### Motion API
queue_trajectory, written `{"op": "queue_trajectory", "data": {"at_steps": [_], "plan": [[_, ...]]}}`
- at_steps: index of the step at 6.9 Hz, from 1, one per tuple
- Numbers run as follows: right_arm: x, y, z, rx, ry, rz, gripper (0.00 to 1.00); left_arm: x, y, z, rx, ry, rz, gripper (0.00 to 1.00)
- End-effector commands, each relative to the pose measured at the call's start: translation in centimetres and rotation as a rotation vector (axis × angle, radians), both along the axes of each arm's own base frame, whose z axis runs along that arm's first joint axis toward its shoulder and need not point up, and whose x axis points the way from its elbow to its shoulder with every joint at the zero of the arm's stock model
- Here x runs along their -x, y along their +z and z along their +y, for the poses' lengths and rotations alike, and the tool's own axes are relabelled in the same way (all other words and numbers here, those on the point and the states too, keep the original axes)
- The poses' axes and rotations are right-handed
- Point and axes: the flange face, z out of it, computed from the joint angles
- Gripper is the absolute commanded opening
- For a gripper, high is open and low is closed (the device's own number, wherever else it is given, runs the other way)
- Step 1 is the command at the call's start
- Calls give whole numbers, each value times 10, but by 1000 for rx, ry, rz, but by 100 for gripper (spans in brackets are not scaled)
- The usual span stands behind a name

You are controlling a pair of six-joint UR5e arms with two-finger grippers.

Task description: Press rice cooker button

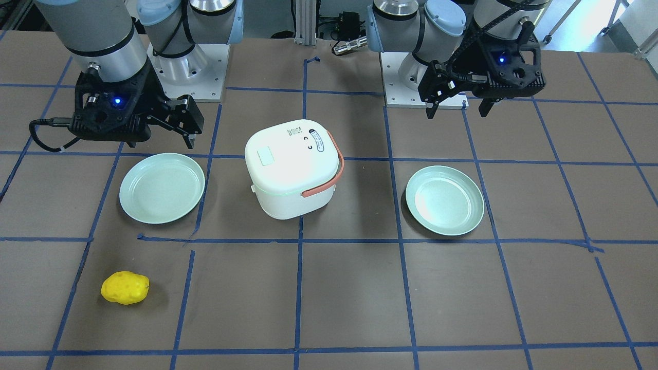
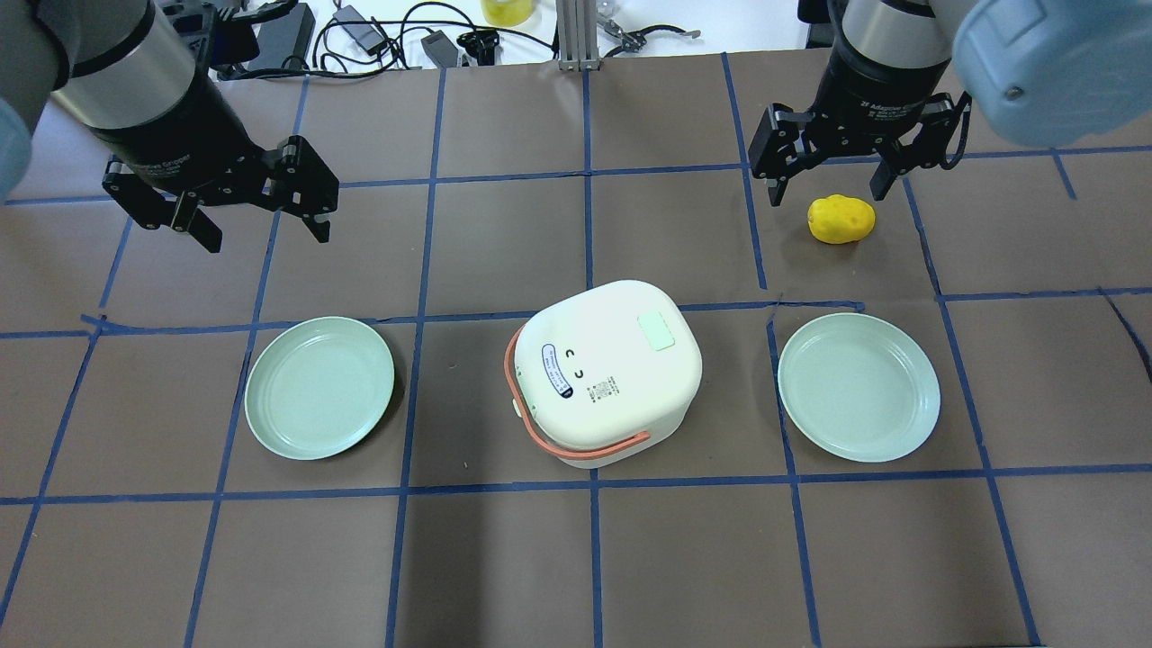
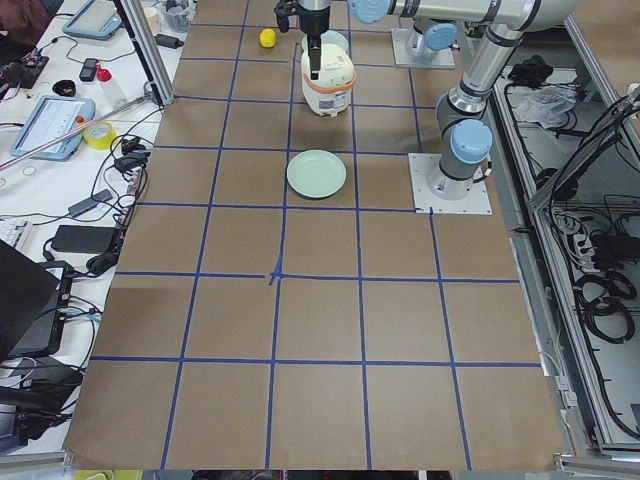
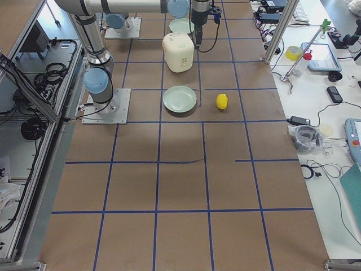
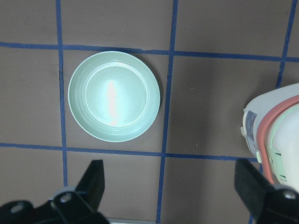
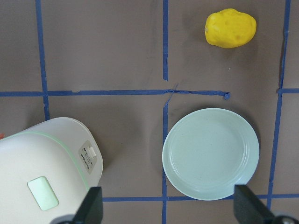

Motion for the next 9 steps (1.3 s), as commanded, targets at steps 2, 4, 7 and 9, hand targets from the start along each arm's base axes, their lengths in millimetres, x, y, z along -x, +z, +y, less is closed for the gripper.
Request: {"op": "queue_trajectory", "data": {"at_steps": [2,4,7,9], "plan": [[-2,0,0,4,-3,-2,100,0,0,0,0,0,0,100],[-4,2,1,8,-8,-10,99,0,0,0,0,0,0,100],[-6,4,2,6,-10,-25,89,0,0,0,0,0,0,100],[-10,4,3,5,-7,-46,72,0,0,0,0,0,0,100]]}}
